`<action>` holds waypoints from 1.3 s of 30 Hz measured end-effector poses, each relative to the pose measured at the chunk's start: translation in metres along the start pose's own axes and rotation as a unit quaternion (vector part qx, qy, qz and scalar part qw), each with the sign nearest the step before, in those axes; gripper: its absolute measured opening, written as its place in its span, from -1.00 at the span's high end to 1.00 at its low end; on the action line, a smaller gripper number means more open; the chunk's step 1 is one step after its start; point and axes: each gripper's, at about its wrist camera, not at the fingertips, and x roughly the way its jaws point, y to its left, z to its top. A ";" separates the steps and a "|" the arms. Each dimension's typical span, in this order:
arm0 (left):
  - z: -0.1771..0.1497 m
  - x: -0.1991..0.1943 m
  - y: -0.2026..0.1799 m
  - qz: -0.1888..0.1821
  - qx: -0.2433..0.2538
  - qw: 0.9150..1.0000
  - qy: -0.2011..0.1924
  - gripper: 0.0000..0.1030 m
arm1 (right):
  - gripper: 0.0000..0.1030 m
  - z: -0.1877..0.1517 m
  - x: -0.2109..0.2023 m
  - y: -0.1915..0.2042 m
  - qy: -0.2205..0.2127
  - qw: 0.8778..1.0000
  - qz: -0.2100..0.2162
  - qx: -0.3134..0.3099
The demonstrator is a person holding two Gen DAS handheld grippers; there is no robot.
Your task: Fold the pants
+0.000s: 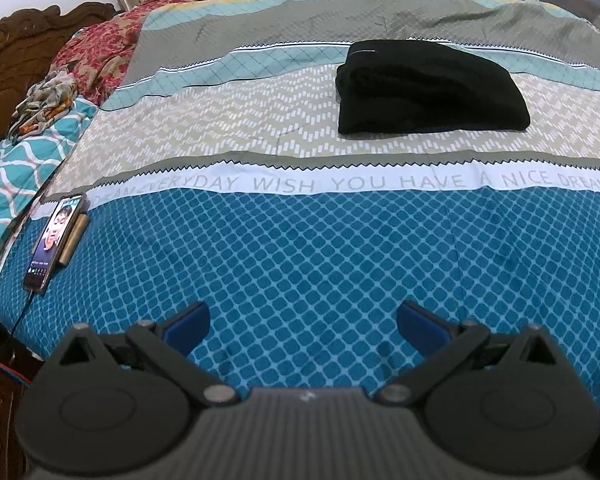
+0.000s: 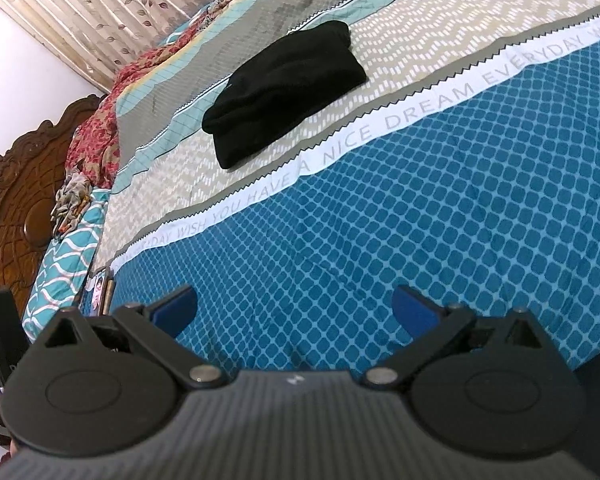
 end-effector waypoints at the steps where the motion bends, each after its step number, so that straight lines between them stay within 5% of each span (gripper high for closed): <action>1: 0.000 0.000 0.000 0.000 0.000 1.000 0.000 -1.00 | -1.00 0.000 0.000 0.000 0.000 1.000 0.000 0.000; 39: 0.002 -0.002 0.005 0.011 -0.014 1.000 -0.007 -1.00 | -1.00 -0.003 0.002 -0.005 0.011 1.000 -0.005 0.014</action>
